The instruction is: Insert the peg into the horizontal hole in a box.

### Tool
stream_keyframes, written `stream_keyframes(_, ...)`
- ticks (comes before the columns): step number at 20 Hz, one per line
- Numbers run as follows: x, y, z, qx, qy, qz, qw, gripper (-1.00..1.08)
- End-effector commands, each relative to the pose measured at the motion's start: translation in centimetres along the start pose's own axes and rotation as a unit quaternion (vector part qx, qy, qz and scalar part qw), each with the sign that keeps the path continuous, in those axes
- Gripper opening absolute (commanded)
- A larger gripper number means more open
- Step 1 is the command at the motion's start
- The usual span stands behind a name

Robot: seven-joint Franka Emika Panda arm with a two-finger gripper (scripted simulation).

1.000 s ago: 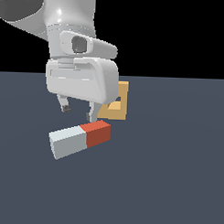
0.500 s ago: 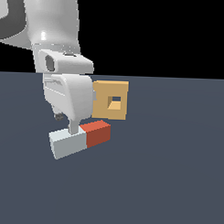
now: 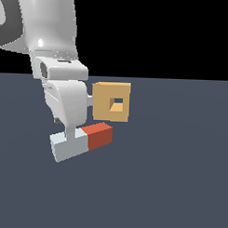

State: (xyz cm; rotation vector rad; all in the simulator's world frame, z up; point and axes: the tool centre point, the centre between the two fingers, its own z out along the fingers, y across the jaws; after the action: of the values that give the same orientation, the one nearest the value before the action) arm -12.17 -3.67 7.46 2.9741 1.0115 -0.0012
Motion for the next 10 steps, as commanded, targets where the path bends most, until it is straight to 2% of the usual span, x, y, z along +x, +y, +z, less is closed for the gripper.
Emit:
stream_keyframes(1, 0.0, 0.0, 0.0, 0.0, 0.0, -0.001, 1.0, 1.0)
stream_keyframes(10, 0.0, 0.0, 1.8, 0.0, 0.0, 0.0, 1.0, 1.0)
